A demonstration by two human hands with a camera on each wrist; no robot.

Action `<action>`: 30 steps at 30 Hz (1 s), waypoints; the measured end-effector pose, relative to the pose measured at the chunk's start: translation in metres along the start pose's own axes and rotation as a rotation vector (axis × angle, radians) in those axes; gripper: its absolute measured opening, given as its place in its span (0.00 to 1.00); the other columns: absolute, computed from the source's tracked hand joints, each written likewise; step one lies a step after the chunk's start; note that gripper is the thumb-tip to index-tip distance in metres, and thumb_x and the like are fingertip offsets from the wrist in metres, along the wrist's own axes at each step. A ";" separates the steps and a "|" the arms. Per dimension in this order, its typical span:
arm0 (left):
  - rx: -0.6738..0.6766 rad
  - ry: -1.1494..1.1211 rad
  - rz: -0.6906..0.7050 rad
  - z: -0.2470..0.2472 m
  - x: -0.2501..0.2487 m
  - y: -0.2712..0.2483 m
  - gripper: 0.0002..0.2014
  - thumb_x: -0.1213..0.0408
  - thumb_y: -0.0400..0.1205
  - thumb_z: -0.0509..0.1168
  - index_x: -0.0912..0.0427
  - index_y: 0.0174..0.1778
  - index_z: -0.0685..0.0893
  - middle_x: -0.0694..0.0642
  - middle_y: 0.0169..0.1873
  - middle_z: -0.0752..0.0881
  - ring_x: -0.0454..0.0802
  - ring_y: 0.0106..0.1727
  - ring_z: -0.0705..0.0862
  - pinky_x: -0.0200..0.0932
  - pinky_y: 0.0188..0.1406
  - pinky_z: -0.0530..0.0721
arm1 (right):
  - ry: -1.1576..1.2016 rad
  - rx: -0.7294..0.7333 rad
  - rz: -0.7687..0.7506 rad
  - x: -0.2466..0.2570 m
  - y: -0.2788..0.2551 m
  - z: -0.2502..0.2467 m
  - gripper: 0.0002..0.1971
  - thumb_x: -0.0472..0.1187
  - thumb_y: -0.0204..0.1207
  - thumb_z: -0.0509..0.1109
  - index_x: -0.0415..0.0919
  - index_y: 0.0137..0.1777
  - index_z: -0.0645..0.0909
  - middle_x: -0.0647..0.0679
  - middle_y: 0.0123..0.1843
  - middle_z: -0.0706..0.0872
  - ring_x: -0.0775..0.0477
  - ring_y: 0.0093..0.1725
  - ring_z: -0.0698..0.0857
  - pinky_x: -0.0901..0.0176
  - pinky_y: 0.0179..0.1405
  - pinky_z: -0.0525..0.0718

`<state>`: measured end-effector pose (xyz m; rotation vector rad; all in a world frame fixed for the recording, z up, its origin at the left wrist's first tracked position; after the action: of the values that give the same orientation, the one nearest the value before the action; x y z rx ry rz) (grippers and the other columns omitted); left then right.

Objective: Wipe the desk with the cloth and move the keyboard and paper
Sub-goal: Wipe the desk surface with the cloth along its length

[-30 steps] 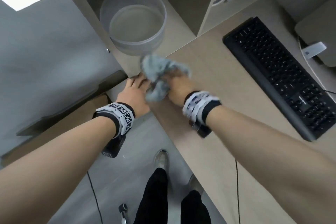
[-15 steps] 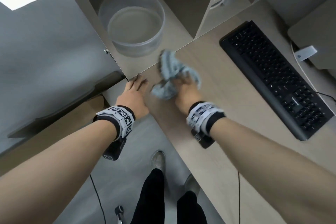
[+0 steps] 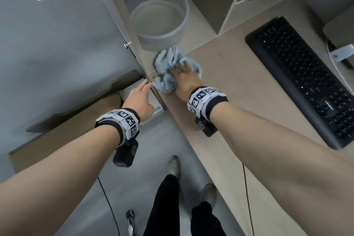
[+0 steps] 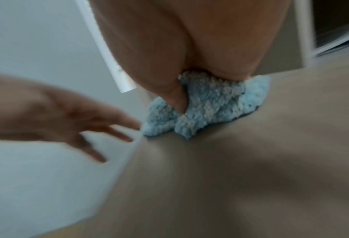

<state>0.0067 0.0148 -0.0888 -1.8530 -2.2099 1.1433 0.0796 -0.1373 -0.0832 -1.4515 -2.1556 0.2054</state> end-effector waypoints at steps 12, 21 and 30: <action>-0.144 0.142 0.173 0.017 -0.021 -0.011 0.32 0.62 0.77 0.65 0.63 0.78 0.66 0.58 0.81 0.63 0.60 0.81 0.61 0.60 0.76 0.70 | 0.163 -0.314 0.297 -0.119 -0.106 -0.026 0.21 0.37 0.78 0.67 0.34 0.70 0.77 0.32 0.66 0.82 0.29 0.63 0.79 0.44 0.63 0.77; -0.153 0.209 0.227 0.063 -0.051 -0.038 0.27 0.65 0.76 0.63 0.65 0.74 0.72 0.63 0.81 0.61 0.60 0.83 0.58 0.59 0.75 0.70 | -0.027 -0.020 0.264 -0.108 -0.171 0.025 0.29 0.49 0.79 0.59 0.41 0.79 0.66 0.35 0.81 0.63 0.30 0.78 0.63 0.40 0.75 0.71; -0.046 0.320 0.204 0.074 -0.073 -0.045 0.30 0.65 0.76 0.62 0.63 0.77 0.69 0.61 0.82 0.64 0.59 0.82 0.62 0.54 0.77 0.69 | 0.019 -0.081 0.470 -0.197 -0.223 0.031 0.26 0.48 0.80 0.59 0.42 0.77 0.70 0.38 0.79 0.66 0.31 0.70 0.72 0.40 0.64 0.79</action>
<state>-0.0452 -0.0864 -0.0879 -2.1447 -1.9242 0.7539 -0.0625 -0.4010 -0.0863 -1.9828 -1.7947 0.2714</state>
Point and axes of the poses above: each hand's wrist, its own y-axis towards the middle knuckle, its own z-axis out of the palm, x = y × z, the point moved 4 cm from there along y, towards the middle knuckle
